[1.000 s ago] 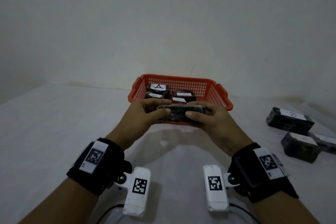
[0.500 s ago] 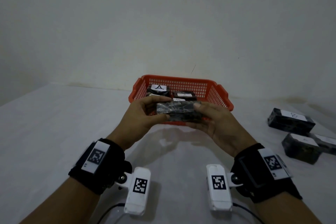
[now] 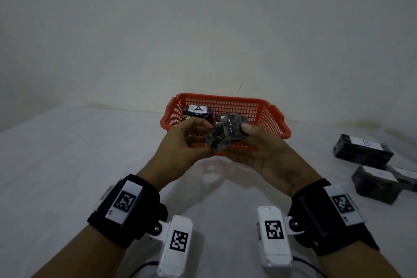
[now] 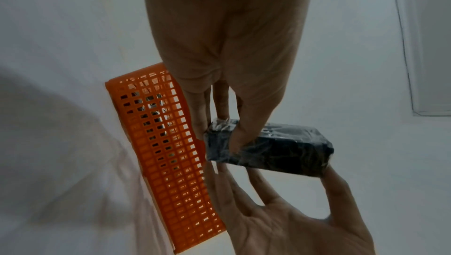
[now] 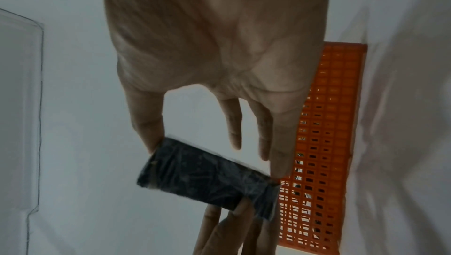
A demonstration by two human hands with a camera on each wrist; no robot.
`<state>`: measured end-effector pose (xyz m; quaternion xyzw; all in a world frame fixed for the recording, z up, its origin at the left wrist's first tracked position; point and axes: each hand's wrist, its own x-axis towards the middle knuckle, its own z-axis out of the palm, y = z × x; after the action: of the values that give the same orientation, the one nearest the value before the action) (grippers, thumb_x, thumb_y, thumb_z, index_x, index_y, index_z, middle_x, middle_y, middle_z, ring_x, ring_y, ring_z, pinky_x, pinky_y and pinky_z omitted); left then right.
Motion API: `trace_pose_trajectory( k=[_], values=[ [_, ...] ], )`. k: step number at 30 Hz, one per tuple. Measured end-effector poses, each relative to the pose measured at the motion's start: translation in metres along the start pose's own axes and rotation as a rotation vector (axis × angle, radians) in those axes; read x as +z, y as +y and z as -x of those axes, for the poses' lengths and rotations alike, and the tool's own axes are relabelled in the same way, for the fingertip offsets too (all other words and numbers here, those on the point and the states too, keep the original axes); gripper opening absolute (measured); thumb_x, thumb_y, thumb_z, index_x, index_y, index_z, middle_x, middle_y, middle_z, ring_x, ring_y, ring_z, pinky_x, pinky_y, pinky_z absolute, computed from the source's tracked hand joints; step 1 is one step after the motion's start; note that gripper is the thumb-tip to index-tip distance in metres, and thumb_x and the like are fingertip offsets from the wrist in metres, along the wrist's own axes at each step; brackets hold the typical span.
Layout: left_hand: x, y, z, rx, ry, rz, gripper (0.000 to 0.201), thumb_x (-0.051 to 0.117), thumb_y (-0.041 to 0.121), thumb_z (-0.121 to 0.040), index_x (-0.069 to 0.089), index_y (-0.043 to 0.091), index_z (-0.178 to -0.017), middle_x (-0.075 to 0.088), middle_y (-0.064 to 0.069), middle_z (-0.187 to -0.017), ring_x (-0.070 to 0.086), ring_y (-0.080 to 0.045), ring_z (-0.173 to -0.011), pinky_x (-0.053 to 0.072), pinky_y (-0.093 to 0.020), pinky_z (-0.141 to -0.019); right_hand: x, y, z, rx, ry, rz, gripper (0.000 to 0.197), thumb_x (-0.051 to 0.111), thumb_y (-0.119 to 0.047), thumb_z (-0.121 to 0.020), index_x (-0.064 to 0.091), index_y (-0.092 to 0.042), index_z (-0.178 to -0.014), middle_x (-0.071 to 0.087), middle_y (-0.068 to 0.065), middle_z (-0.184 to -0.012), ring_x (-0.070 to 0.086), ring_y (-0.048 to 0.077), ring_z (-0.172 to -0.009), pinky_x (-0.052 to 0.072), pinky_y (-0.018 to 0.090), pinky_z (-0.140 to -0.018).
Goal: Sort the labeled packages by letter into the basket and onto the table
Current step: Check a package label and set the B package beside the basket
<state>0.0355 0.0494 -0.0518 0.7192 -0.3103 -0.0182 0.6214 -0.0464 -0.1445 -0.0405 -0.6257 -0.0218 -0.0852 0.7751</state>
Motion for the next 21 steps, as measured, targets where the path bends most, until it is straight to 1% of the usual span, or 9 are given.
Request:
trace_pose_trajectory(
  k=[4,6,8,10,12,15,16,19,21],
  values=[
    [0.008,0.001,0.002,0.052,-0.03,-0.075,0.036,0.082,0.013,-0.081,0.064,0.02,-0.111,0.074,0.007,-0.111,0.07,-0.003,-0.106,0.06,-0.028,-0.092,0.0,0.001,0.001,0.048,-0.062,-0.028,0.058,0.072,-0.04,-0.081,0.063,-0.016,-0.133,0.073,0.02,-0.126,0.07,0.038,-0.119,0.055,0.051,-0.105],
    [0.006,0.0,0.001,0.009,-0.068,-0.022,0.044,0.083,0.019,-0.081,0.062,0.021,-0.12,0.071,0.008,-0.12,0.068,-0.004,-0.112,0.059,-0.033,-0.095,0.001,0.002,0.001,0.003,-0.07,0.008,0.048,0.069,-0.038,-0.083,0.068,-0.017,-0.126,0.074,0.018,-0.124,0.071,0.032,-0.116,0.058,0.044,-0.101],
    [0.003,0.002,0.001,-0.083,-0.158,0.074,0.063,0.083,0.036,-0.078,0.056,0.027,-0.134,0.066,0.008,-0.13,0.065,-0.008,-0.119,0.055,-0.041,-0.103,0.002,0.004,0.0,-0.041,-0.071,0.037,0.029,0.065,-0.033,-0.086,0.077,-0.022,-0.111,0.076,0.015,-0.12,0.073,0.029,-0.114,0.059,0.038,-0.098],
    [0.001,0.001,0.002,-0.117,-0.28,0.095,0.07,0.077,0.052,-0.077,0.052,0.035,-0.14,0.064,0.009,-0.136,0.061,-0.012,-0.127,0.048,-0.046,-0.109,0.001,0.004,0.001,-0.057,-0.097,0.05,0.025,0.064,-0.03,-0.087,0.082,-0.023,-0.102,0.077,0.013,-0.119,0.072,0.029,-0.116,0.058,0.038,-0.1],
    [0.003,0.003,0.005,-0.132,-0.366,0.131,0.063,0.073,0.058,-0.075,0.056,0.042,-0.134,0.065,0.011,-0.136,0.06,-0.012,-0.129,0.044,-0.046,-0.112,-0.001,0.001,0.0,-0.064,-0.122,0.069,0.032,0.062,-0.029,-0.088,0.078,-0.014,-0.113,0.075,0.014,-0.122,0.071,0.028,-0.119,0.057,0.036,-0.102],
    [0.006,0.005,0.006,-0.165,-0.389,0.256,0.084,0.078,0.063,-0.07,0.053,0.028,-0.143,0.063,0.004,-0.139,0.058,-0.015,-0.132,0.041,-0.046,-0.115,-0.005,-0.001,-0.002,-0.067,-0.129,0.09,0.046,0.065,-0.024,-0.087,0.067,-0.001,-0.127,0.074,0.016,-0.124,0.071,0.025,-0.119,0.058,0.027,-0.096],
    [0.007,0.006,0.006,-0.154,-0.38,0.249,0.08,0.077,0.06,-0.073,0.054,0.026,-0.142,0.064,0.004,-0.138,0.059,-0.015,-0.131,0.041,-0.046,-0.115,-0.007,0.0,-0.003,-0.065,-0.126,0.096,0.049,0.067,-0.022,-0.086,0.066,0.0,-0.129,0.074,0.015,-0.125,0.071,0.025,-0.119,0.058,0.027,-0.095],
    [0.011,0.009,0.007,-0.116,-0.303,0.191,0.043,0.068,0.043,-0.085,0.064,0.033,-0.127,0.07,0.007,-0.128,0.065,-0.013,-0.122,0.046,-0.047,-0.112,-0.009,0.005,-0.004,-0.056,-0.116,0.14,0.055,0.075,-0.024,-0.081,0.066,-0.003,-0.132,0.074,0.015,-0.127,0.07,0.026,-0.121,0.057,0.032,-0.102],
    [0.015,0.008,0.008,-0.082,-0.235,0.155,0.037,0.064,0.036,-0.085,0.067,0.033,-0.122,0.073,0.007,-0.122,0.067,-0.012,-0.117,0.049,-0.045,-0.109,-0.008,0.005,-0.005,-0.049,-0.125,0.164,0.051,0.075,-0.024,-0.081,0.068,-0.007,-0.129,0.075,0.013,-0.125,0.071,0.025,-0.12,0.057,0.031,-0.103]
  ],
)
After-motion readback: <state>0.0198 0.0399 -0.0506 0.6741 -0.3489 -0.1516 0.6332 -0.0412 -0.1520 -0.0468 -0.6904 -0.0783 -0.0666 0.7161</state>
